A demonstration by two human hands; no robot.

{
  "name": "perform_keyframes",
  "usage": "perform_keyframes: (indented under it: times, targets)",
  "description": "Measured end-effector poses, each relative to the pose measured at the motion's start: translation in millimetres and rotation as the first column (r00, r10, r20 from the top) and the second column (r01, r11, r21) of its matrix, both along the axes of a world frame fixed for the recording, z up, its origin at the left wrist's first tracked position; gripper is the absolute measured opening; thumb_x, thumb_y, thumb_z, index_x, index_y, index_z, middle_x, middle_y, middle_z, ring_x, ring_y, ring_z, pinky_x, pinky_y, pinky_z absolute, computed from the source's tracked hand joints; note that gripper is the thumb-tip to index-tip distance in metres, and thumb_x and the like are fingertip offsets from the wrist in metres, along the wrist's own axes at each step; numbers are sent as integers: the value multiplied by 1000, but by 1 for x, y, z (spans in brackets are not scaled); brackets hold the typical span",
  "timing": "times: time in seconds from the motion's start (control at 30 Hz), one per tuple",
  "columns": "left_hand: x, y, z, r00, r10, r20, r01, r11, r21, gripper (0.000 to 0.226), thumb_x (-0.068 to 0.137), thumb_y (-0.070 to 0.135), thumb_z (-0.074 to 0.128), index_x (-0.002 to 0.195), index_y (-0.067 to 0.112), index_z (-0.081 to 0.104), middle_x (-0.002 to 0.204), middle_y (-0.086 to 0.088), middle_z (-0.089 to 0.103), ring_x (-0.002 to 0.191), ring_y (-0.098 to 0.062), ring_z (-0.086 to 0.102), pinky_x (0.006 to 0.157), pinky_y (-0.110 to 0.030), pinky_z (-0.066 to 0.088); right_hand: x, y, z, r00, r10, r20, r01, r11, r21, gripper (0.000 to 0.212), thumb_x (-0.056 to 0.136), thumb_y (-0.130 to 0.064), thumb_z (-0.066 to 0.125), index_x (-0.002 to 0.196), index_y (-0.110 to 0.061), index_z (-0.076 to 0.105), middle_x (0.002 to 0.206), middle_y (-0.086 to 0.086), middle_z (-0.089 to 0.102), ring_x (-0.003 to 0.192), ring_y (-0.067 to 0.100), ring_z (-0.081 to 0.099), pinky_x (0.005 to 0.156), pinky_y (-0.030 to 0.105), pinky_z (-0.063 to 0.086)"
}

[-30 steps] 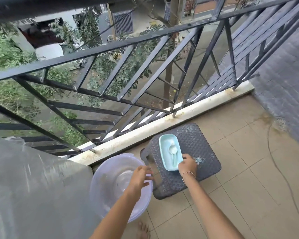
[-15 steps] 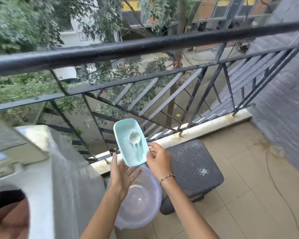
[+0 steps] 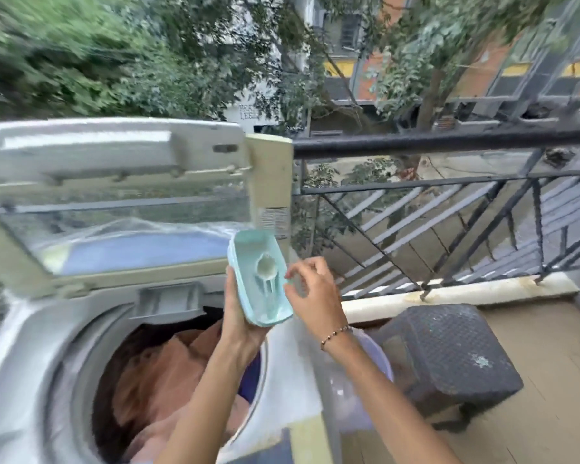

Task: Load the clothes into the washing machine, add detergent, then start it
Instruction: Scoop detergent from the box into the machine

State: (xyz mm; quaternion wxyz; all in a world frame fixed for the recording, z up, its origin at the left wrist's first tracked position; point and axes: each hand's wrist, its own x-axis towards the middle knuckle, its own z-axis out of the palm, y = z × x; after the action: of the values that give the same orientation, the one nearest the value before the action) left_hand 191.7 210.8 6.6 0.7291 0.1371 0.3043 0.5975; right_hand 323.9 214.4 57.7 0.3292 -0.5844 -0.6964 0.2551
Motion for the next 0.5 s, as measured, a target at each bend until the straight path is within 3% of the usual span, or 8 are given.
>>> perform_keyframes:
  times: [0.17, 0.23, 0.33, 0.5]
  targets:
    - [-73, -50, 3, 997, 37, 74, -35, 999, -28, 63, 86, 63, 50, 122, 13, 67, 117, -16, 68, 104, -29, 68, 88, -44, 54, -87, -38, 0, 966, 58, 253, -66, 997, 27, 28, 77, -43, 68, 89, -18, 73, 121, 3, 51, 114, 20, 45, 99, 32, 41]
    - [-96, -68, 4, 993, 52, 102, -45, 997, -65, 63, 83, 61, 49, 118, 13, 69, 119, -17, 66, 105, -31, 66, 94, -45, 52, -117, -52, -2, 974, 56, 218, -62, 998, 19, 25, 75, -41, 71, 85, -18, 73, 120, 2, 53, 116, 20, 44, 101, 30, 39]
    - [-121, -92, 10, 982, 5, 189, 22, 989, -144, 80, 74, 66, 52, 137, 15, 53, 140, -16, 48, 126, -33, 45, 112, -46, 28, -152, -68, 1, 992, 56, 113, -61, 997, 46, 14, 70, -33, 76, 74, -20, 72, 111, 2, 54, 111, 19, 45, 98, 24, 35]
    - [-155, -109, 15, 972, -62, 225, 109, 972, -206, 84, 72, 70, 48, 144, 26, 43, 155, -1, 32, 142, -24, 31, 117, -38, 15, -199, -79, 13, 984, 19, 179, -71, 954, 291, 11, 74, -23, 66, 71, -14, 62, 94, 4, 58, 94, 23, 51, 85, 31, 45]
